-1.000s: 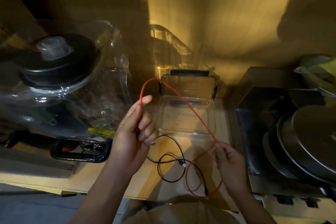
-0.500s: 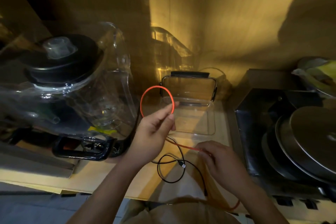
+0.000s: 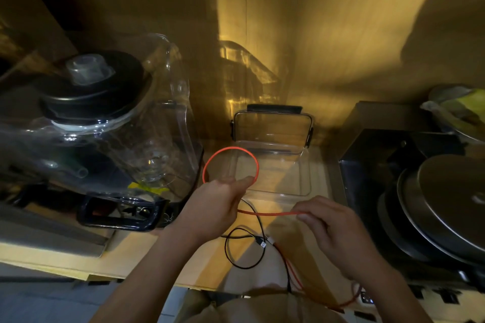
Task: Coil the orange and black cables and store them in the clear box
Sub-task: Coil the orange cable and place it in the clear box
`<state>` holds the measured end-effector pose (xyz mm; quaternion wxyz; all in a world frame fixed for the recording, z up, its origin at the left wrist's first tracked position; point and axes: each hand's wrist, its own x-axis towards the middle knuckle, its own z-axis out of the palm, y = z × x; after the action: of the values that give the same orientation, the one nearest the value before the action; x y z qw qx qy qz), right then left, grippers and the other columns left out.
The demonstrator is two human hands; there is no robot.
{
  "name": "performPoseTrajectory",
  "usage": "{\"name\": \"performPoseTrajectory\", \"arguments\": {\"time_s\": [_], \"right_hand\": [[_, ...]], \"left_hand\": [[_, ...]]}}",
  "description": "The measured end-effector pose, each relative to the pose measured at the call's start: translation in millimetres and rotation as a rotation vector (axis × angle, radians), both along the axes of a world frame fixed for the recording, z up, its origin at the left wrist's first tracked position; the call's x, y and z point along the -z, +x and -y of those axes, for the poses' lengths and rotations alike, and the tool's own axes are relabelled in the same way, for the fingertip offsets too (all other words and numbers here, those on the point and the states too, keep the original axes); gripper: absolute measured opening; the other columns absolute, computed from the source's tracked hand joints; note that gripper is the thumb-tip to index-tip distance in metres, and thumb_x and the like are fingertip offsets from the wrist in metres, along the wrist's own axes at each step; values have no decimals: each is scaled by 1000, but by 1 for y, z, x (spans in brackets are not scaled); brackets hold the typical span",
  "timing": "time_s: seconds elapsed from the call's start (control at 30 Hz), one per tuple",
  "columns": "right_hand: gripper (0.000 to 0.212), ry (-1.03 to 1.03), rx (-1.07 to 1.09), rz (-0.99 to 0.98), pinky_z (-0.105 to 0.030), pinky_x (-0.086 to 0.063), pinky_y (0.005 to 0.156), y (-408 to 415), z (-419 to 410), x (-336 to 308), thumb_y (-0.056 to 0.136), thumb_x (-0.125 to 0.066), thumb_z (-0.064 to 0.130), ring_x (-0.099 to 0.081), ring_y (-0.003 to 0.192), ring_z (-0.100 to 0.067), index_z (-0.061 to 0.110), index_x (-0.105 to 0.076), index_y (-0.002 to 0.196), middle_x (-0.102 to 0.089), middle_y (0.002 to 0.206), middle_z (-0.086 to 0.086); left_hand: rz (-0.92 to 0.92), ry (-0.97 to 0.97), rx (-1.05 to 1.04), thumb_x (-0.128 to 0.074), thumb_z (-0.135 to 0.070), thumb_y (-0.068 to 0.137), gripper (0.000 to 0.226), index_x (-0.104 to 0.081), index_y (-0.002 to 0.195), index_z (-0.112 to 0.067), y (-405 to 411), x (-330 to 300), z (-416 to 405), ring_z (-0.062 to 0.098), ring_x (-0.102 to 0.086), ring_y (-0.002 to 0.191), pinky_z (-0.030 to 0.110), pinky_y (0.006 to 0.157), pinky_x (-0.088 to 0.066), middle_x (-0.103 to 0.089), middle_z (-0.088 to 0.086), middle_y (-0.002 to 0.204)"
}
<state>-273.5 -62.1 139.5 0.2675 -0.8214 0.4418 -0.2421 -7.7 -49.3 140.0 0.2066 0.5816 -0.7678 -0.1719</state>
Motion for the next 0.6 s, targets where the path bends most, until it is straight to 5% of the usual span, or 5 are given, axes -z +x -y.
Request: {"name": "performPoseTrajectory", "arguments": {"time_s": [0.2,0.3,0.4,0.6], "right_hand": [[20,-48,23,48,-19,-51,71,-1,7,-12,92,-52,38,-62,85,0,31,-70,96,-62,91,22],[10,-45,55,83,-16,-51,73,-2,10,-15,91,-59,32,-63,85,0,30,-69,94,-64,90,21],[13,-43,125,108,-14,-50,71,-3,12,-14,87,-68,15,-64,83,0,28,-69,91,-66,88,20],[17,-35,274,118,-6,-46,68,-10,17,-10,86,-69,11,-63,82,2,28,-67,87,-65,82,19]], "left_hand": [[-56,29,6,-40,-28,96,41,-58,132,-26,4,4,-4,20,-66,101,40,81,-54,-71,-1,113],[-127,-16,-11,-45,-30,98,22,-67,101,-29,6,-4,-6,9,-64,79,36,68,-52,-70,-12,85],[-133,-100,-30,-50,-35,98,31,-49,67,-31,10,-11,-6,6,-51,57,32,53,-43,-50,-12,58],[-404,-128,-204,-53,-42,96,56,-34,49,-19,10,-20,-2,13,-32,40,39,41,-31,-31,-6,44]]}}
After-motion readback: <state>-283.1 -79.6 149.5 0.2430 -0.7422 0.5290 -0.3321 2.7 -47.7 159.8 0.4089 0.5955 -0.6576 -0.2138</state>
